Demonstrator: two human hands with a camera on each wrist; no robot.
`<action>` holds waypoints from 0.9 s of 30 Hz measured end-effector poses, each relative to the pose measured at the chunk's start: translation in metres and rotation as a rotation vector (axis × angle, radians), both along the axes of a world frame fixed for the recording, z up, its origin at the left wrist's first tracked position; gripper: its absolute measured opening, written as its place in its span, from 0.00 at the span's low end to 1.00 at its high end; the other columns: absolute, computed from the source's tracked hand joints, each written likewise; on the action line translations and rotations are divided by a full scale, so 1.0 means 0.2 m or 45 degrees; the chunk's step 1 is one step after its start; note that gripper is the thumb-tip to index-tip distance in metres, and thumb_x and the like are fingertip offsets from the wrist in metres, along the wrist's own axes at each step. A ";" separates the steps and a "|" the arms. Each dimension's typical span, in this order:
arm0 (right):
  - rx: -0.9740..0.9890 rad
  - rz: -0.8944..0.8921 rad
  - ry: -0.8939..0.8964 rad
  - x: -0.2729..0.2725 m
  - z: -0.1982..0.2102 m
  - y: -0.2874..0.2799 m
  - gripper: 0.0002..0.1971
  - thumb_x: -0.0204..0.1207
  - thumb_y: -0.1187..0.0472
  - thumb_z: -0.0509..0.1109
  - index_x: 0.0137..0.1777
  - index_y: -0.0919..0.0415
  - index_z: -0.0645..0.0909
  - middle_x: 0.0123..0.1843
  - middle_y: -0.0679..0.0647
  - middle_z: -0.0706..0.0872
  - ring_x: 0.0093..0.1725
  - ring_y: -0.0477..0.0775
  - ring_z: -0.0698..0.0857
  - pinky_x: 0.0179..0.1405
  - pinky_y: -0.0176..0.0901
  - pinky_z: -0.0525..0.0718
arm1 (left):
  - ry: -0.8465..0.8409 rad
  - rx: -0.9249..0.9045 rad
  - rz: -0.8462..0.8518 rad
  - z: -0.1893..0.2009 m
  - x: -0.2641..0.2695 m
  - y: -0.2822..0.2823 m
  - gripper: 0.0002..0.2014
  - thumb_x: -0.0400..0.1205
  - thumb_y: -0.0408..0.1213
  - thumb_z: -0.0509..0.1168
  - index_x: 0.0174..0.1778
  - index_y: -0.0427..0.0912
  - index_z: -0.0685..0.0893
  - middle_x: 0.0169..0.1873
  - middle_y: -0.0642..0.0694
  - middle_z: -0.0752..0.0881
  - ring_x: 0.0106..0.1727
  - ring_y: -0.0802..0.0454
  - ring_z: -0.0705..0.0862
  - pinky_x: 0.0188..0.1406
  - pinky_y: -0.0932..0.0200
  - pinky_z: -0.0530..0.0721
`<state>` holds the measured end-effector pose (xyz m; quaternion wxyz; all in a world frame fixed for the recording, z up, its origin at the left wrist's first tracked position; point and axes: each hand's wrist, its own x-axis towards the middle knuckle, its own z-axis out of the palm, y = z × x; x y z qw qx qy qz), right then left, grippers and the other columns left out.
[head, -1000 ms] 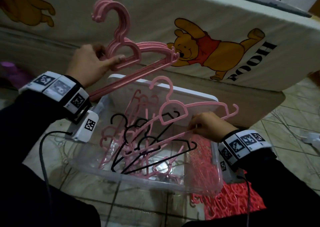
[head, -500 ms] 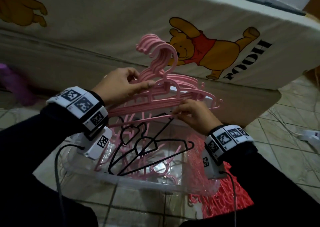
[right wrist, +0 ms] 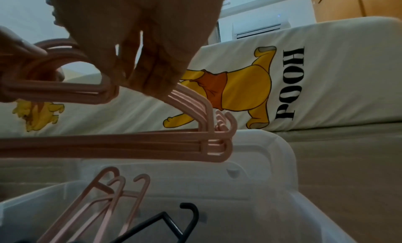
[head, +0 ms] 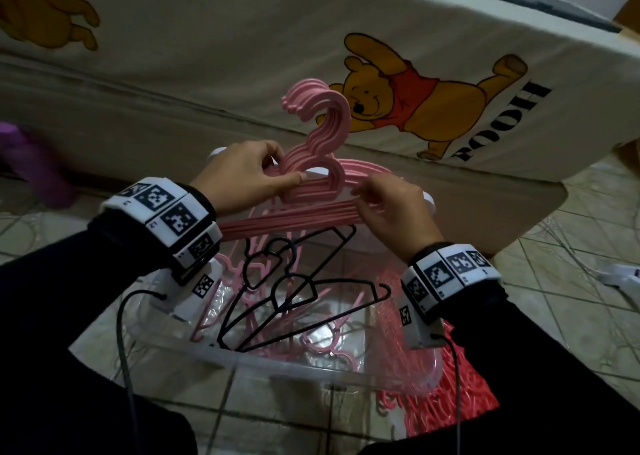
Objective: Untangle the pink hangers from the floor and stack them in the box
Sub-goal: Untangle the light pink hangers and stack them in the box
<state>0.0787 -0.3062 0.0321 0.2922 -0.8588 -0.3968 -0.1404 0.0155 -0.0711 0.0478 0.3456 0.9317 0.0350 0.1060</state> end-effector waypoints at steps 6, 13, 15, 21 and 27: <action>-0.257 -0.236 -0.129 0.05 -0.04 0.05 0.29 0.72 0.62 0.74 0.73 0.63 0.71 0.74 0.60 0.72 0.72 0.60 0.71 0.71 0.52 0.71 | 0.037 -0.056 -0.019 0.01 -0.01 -0.02 0.16 0.70 0.58 0.73 0.38 0.48 0.85 0.35 0.49 0.88 0.41 0.50 0.86 0.49 0.45 0.84; -0.483 -0.186 -0.171 0.11 -0.06 0.12 0.20 0.75 0.74 0.60 0.67 0.66 0.75 0.59 0.63 0.82 0.58 0.65 0.79 0.57 0.53 0.74 | 0.053 0.026 0.024 -0.01 0.00 -0.02 0.19 0.72 0.63 0.68 0.32 0.50 0.85 0.26 0.54 0.86 0.32 0.61 0.83 0.32 0.60 0.75; -0.488 -0.172 -0.144 0.11 -0.08 0.14 0.19 0.76 0.74 0.60 0.67 0.65 0.75 0.57 0.63 0.82 0.56 0.65 0.79 0.54 0.52 0.73 | 0.064 0.086 0.046 0.00 0.00 -0.01 0.19 0.72 0.65 0.68 0.31 0.52 0.83 0.29 0.54 0.86 0.36 0.58 0.84 0.36 0.59 0.78; -0.472 -0.445 -0.060 0.14 -0.12 0.12 0.18 0.75 0.53 0.68 0.59 0.61 0.72 0.56 0.58 0.77 0.56 0.60 0.75 0.54 0.52 0.73 | 0.090 0.399 0.149 -0.01 0.01 0.09 0.24 0.69 0.73 0.62 0.40 0.55 0.81 0.41 0.48 0.87 0.47 0.43 0.84 0.45 0.52 0.81; -0.878 -0.530 0.222 0.17 -0.22 0.07 0.14 0.77 0.51 0.61 0.35 0.60 0.77 0.37 0.58 0.82 0.41 0.63 0.85 0.35 0.43 0.75 | 0.063 0.419 0.227 0.01 0.00 0.16 0.28 0.66 0.75 0.54 0.42 0.56 0.80 0.46 0.46 0.88 0.51 0.40 0.84 0.44 0.52 0.76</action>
